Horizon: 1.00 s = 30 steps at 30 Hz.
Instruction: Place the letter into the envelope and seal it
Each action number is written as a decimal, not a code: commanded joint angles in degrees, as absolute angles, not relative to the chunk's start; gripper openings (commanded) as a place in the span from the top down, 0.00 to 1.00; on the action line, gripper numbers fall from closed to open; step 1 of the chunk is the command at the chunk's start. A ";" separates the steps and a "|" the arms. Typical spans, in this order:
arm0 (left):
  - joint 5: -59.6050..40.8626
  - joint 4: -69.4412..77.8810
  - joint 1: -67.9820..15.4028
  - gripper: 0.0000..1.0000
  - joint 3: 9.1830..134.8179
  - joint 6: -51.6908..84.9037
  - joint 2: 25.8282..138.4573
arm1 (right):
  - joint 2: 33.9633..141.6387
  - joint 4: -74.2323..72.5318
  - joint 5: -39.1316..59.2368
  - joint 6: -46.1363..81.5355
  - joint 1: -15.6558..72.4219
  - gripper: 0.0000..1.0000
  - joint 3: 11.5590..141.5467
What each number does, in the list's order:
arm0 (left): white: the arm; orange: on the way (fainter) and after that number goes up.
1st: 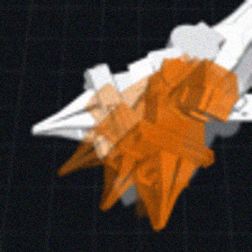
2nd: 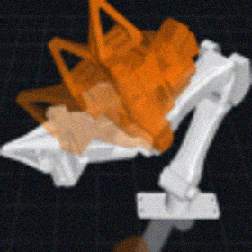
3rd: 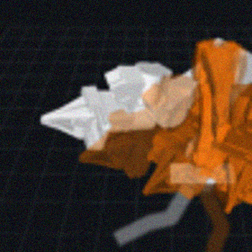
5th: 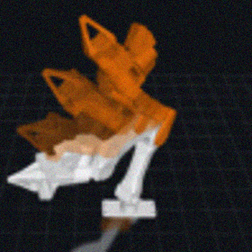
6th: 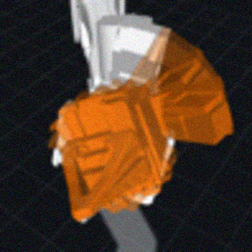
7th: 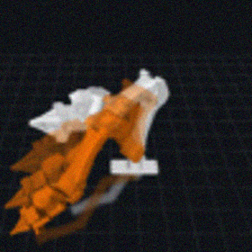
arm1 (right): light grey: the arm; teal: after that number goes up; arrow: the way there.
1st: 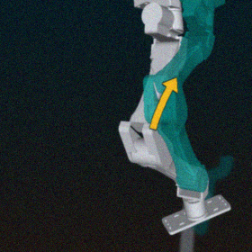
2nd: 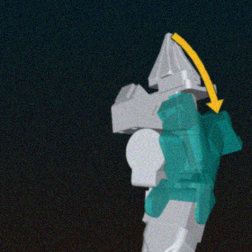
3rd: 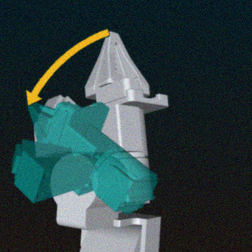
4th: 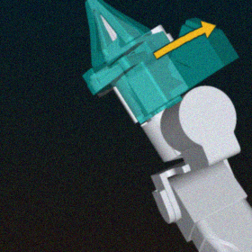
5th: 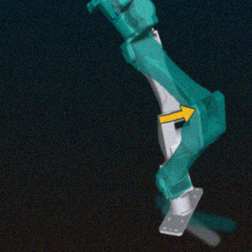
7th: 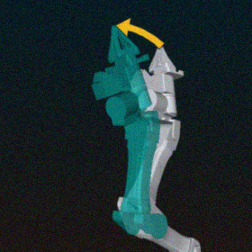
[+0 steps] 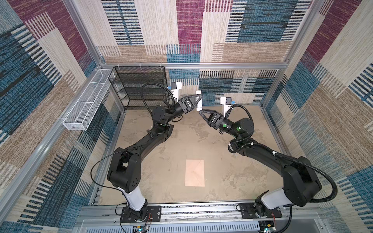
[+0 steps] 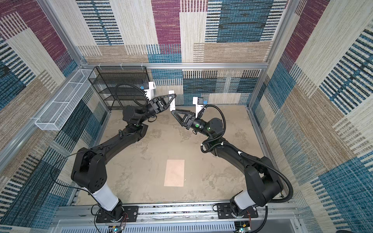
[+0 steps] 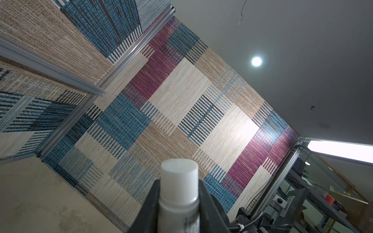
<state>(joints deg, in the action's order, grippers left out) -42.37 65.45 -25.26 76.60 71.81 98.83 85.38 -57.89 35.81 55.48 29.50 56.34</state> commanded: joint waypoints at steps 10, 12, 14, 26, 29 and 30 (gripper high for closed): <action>-43.68 67.40 -25.71 1.00 76.20 71.59 98.57 | 85.51 -61.53 37.31 56.78 29.46 0.65 57.03; -43.85 67.27 -25.84 1.00 76.33 71.54 98.71 | 85.61 -61.27 37.28 56.62 29.51 0.64 57.13; -43.92 67.28 -25.95 1.00 76.37 71.46 98.85 | 85.69 -61.18 37.21 56.60 29.46 0.64 57.30; -43.96 66.20 -26.06 1.00 76.73 70.71 99.18 | 86.20 -59.64 37.86 55.36 29.45 0.66 58.22; -43.42 66.01 -26.10 1.00 76.81 70.31 99.37 | 86.14 -58.82 38.02 54.96 29.51 0.64 58.28; -43.29 65.77 -26.10 1.00 76.92 70.11 99.36 | 86.08 -58.67 37.95 54.87 29.50 0.61 58.06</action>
<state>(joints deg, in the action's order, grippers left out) -43.64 65.76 -26.04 76.40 71.48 99.13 86.24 -57.01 36.49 55.81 29.41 57.78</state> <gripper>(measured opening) 0.267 0.366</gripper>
